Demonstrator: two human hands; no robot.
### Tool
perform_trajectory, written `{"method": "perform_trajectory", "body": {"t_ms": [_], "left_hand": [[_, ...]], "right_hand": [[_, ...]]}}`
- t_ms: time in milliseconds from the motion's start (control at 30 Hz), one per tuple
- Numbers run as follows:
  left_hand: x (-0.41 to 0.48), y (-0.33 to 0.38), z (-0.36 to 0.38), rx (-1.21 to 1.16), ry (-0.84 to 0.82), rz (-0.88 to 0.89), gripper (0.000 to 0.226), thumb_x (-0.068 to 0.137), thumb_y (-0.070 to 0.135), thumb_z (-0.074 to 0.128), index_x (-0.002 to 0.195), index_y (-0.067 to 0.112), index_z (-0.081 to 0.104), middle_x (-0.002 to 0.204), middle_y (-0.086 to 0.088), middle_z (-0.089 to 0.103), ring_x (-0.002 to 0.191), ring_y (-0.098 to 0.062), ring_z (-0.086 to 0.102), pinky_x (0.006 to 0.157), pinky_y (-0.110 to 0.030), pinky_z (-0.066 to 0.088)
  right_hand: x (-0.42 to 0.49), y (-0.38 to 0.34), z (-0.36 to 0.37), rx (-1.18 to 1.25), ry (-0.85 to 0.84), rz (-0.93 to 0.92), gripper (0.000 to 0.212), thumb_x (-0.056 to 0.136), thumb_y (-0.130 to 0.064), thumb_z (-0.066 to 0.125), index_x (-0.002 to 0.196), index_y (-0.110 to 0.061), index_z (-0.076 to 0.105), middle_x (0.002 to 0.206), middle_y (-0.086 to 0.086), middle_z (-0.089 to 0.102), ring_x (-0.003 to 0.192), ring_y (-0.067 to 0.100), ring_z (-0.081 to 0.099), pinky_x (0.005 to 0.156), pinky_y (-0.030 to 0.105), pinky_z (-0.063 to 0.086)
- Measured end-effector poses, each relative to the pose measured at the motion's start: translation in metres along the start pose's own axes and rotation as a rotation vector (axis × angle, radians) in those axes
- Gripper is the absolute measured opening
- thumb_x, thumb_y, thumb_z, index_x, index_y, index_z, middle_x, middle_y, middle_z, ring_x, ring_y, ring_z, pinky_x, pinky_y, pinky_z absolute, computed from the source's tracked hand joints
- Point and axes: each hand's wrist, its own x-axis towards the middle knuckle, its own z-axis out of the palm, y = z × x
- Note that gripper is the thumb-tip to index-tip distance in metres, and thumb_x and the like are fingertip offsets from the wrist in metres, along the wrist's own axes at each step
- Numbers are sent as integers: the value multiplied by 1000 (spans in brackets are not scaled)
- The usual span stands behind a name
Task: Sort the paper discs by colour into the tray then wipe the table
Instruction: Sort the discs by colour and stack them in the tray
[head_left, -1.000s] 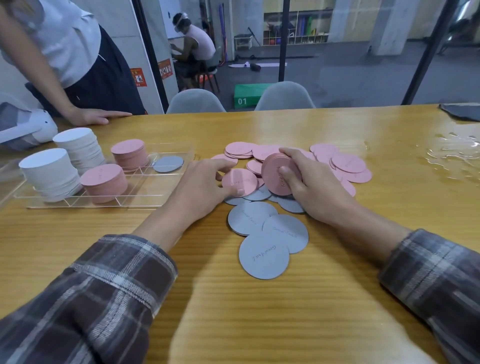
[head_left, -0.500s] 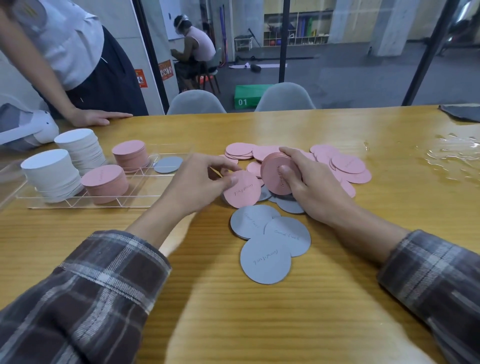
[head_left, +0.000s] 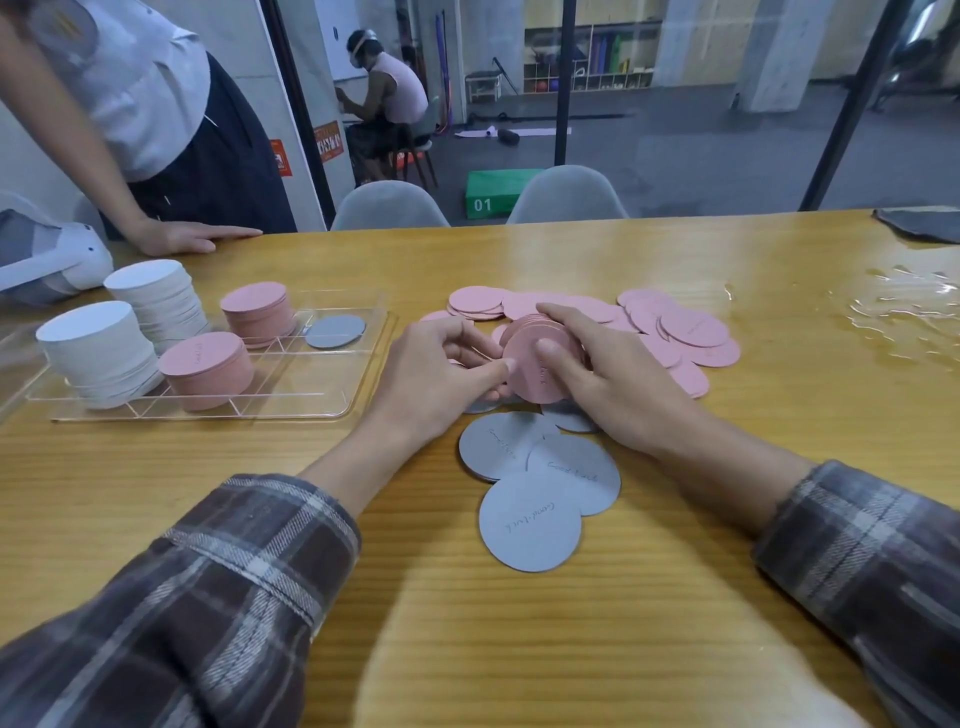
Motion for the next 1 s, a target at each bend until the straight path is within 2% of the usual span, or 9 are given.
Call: {"method": "perform_trajectory", "body": {"t_ms": [67,133,200,267,367,533,633,800,1000], "left_hand": [[1,-2,-2,43,16,50,17,83,14,87,88,8,73,76,-7,77,68,-18,77,70,-29,64],[6,-7,-7,223,66,162,13,85,23,86,89,15,76,83,3,77,75,-10,73,71,-13,55],[11,-14,-15,436,72,224,17,90,29,79,105,20,77,105,7,75,92,-7,66,76,-4,41],[15,-24,-19,587,-16,197,35,96,35,72,128,21,71,127,6,69,114,-12,58,90,-10,35],[16,-30,-21,673,-103,163,42,99,41,66,138,25,66,128,5,69,124,-20,55,98,-27,38],[15,-22,-27,556,-34,195,48,85,32,84,131,24,70,110,10,69,95,-9,63,93,-15,45],[17,-20,-30,465,40,197,36,85,22,84,119,25,76,95,10,69,76,-3,61,112,-45,43],[14,-10,-30,173,-95,65,24,94,7,73,114,21,76,98,4,67,76,-9,61,78,-26,51],[5,-4,-9,-87,-57,-45,9,94,5,71,101,7,66,90,-6,71,73,-29,77,75,-47,66]], "right_hand": [[1,0,0,-42,-1,-13,50,107,-30,51,154,-18,42,144,2,59,131,16,53,94,14,33],[2,1,-1,-60,26,-15,49,107,-28,50,154,-18,42,144,2,59,132,19,52,94,15,32],[3,4,-4,-78,58,-5,50,107,-28,49,155,-17,41,146,2,57,135,20,49,95,15,30],[3,6,-6,-107,66,18,51,108,-29,48,156,-17,38,150,3,54,138,21,46,97,15,28],[3,8,-6,-143,52,32,53,107,-28,48,158,-16,36,153,5,51,142,23,43,103,19,28],[4,8,-5,-143,43,31,53,108,-28,47,158,-15,34,154,5,49,143,23,42,104,19,26],[4,8,-5,-102,59,41,51,108,-28,46,157,-16,36,152,5,52,141,23,44,102,18,27],[4,7,-4,-66,65,33,49,109,-27,45,156,-16,39,150,6,54,139,23,46,101,19,29],[4,8,-1,-23,56,22,46,111,-27,40,155,-17,42,148,3,55,138,17,46,95,9,26]]}}
